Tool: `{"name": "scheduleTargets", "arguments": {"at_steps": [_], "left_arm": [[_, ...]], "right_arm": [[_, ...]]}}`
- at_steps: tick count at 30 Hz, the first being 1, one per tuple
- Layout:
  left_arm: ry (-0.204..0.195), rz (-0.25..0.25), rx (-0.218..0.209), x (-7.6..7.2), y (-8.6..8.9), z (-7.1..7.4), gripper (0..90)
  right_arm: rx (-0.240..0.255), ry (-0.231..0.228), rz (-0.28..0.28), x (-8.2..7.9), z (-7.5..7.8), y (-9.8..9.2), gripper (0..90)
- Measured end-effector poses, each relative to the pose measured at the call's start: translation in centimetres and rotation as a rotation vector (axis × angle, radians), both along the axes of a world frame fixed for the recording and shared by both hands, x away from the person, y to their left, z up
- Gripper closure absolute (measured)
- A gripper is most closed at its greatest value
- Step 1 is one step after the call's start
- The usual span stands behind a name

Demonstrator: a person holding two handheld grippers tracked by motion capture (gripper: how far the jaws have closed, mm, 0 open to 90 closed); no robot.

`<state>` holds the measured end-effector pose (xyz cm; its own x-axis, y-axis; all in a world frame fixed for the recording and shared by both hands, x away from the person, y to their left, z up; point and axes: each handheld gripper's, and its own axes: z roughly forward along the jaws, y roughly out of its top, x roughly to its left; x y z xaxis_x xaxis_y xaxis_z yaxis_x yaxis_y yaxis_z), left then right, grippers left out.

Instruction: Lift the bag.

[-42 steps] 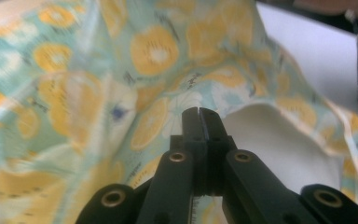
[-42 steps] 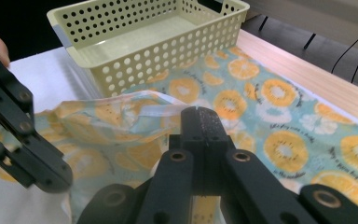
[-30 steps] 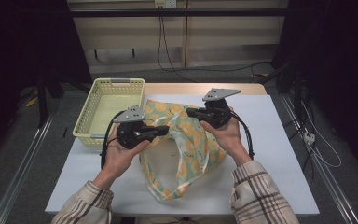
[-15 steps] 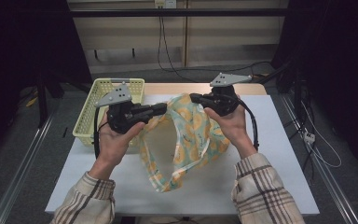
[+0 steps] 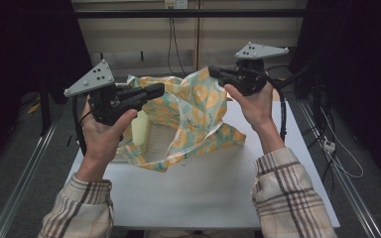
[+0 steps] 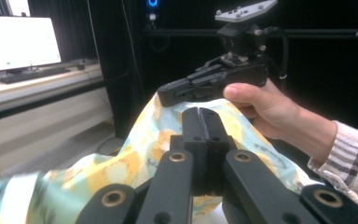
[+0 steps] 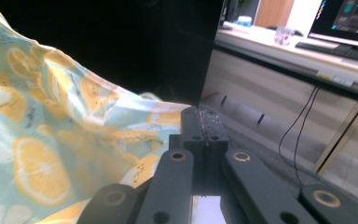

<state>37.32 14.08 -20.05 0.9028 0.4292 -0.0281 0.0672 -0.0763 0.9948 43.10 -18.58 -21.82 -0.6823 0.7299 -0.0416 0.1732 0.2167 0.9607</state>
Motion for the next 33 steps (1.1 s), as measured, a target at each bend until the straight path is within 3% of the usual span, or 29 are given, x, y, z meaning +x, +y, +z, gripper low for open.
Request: {"name": "scheduleTargets", "arguments": {"at_steps": [6,12,15,18,22,27,28,31,33], "left_arm": [[-0.021,-0.003,-0.027,-0.3,0.4,1.1,90.0],[0.000,0.003,0.102,0.6,-1.2,-1.1,90.0],[0.026,0.016,0.131,1.5,-2.2,-2.3,90.0],[0.056,0.039,0.157,2.3,-3.2,-3.4,60.6],[0.062,0.031,0.191,2.5,-4.3,-4.5,40.1],[0.033,0.077,0.317,2.9,-5.4,-5.3,32.5],[0.025,0.080,0.331,3.1,-5.4,-5.5,37.0],[0.035,0.113,0.366,3.9,-5.6,-6.0,64.5],[0.049,0.106,0.346,4.1,-5.4,-6.2,89.7]], "right_arm": [[0.024,-0.023,-0.040,0.8,1.6,-0.8,90.0],[0.003,0.017,-0.064,1.9,0.3,-1.2,90.0],[0.003,0.026,-0.070,2.3,-0.1,-1.1,90.0],[-0.003,0.035,-0.079,2.7,-0.3,-1.0,90.0],[-0.016,0.042,-0.082,3.1,-0.6,-0.9,90.0],[-0.004,0.049,-0.091,3.4,-0.7,-1.1,90.0],[-0.009,0.048,-0.090,3.4,-0.7,-1.1,90.0],[-0.007,0.044,-0.084,3.3,-0.6,-1.0,90.0],[-0.005,0.046,-0.086,3.3,-0.5,-0.9,90.0]]}}
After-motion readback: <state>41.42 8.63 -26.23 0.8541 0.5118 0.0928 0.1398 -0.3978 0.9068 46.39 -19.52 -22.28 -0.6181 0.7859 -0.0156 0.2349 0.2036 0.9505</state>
